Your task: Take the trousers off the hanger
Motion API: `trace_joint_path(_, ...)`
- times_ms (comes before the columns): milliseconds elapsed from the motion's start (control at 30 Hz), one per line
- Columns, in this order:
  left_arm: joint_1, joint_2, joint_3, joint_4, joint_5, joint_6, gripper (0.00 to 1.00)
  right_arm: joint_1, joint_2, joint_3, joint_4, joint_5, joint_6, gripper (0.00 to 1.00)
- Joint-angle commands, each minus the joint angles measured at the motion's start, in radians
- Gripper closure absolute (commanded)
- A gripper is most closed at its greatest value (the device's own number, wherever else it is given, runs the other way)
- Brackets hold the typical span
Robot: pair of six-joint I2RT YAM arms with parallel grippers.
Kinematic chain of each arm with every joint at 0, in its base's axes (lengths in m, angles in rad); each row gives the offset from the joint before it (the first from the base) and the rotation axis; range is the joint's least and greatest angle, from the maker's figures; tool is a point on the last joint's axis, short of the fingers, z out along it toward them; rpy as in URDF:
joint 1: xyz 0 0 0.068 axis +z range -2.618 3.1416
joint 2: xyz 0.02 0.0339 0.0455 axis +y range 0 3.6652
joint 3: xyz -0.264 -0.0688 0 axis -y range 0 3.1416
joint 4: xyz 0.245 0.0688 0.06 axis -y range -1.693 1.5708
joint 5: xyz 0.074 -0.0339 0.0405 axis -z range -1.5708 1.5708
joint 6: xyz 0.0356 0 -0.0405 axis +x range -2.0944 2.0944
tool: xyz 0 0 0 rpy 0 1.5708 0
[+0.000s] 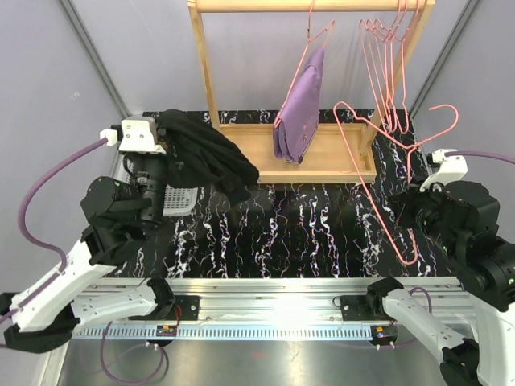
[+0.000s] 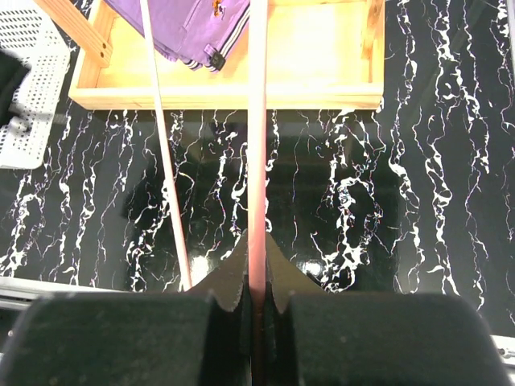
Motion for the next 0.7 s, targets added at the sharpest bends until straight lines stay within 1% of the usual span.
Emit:
trace_joint_path(0, 0.080, -0.086, 0.003, 0.034, -0.038, -0.092, 1.00, 0.001, 0.016, 0.011, 0.070, 0.021, -0.016, 1.00)
trace_joint_path(200, 0.227, -0.086, -0.038, -0.036, -0.064, -0.152, 1.00, -0.001, 0.025, 0.011, 0.096, 0.005, -0.017, 1.00)
trace_joint_path(233, 0.283, -0.082, -0.039, -0.064, -0.068, -0.163, 1.00, 0.001, 0.030, 0.011, 0.100, 0.001, -0.019, 1.00)
trace_joint_path(300, 0.353, -0.072, -0.038, -0.099, -0.065, -0.216, 1.00, 0.001, 0.033, 0.009, 0.104, -0.013, -0.021, 1.00)
trace_joint_path(333, 0.432, -0.069, -0.036, -0.145, -0.062, -0.236, 1.00, 0.001, 0.038, 0.008, 0.106, -0.024, -0.021, 1.00)
trace_joint_path(400, 0.517, -0.055, -0.044, -0.206, -0.055, -0.301, 1.00, 0.001, 0.039, 0.006, 0.112, -0.038, -0.024, 1.00)
trace_joint_path(433, 0.607, -0.040, -0.047, -0.228, -0.042, -0.324, 1.00, 0.001, 0.038, 0.003, 0.119, -0.044, -0.024, 1.00)
trace_joint_path(467, 0.649, -0.034, -0.052, -0.245, -0.001, -0.365, 1.00, 0.001, 0.038, 0.004, 0.120, -0.048, -0.024, 1.00)
trace_joint_path(500, 0.687, -0.026, -0.068, -0.266, 0.018, -0.376, 1.00, 0.001, 0.036, 0.003, 0.124, -0.051, -0.025, 1.00)
trace_joint_path(533, 0.748, -0.014, -0.081, -0.265, 0.035, -0.403, 1.00, 0.001, 0.035, 0.003, 0.127, -0.056, -0.027, 1.00)
trace_joint_path(567, 0.772, -0.006, -0.096, -0.262, 0.072, -0.416, 1.00, 0.001, 0.036, 0.004, 0.129, -0.061, -0.030, 1.00)
trace_joint_path(633, 0.824, 0.035, -0.130, -0.244, 0.081, -0.417, 1.00, 0.001, 0.035, 0.008, 0.132, -0.071, -0.030, 1.00)
trace_joint_path(667, 0.835, 0.050, -0.144, -0.230, 0.122, -0.401, 1.00, 0.001, 0.033, 0.009, 0.132, -0.076, -0.030, 1.00)
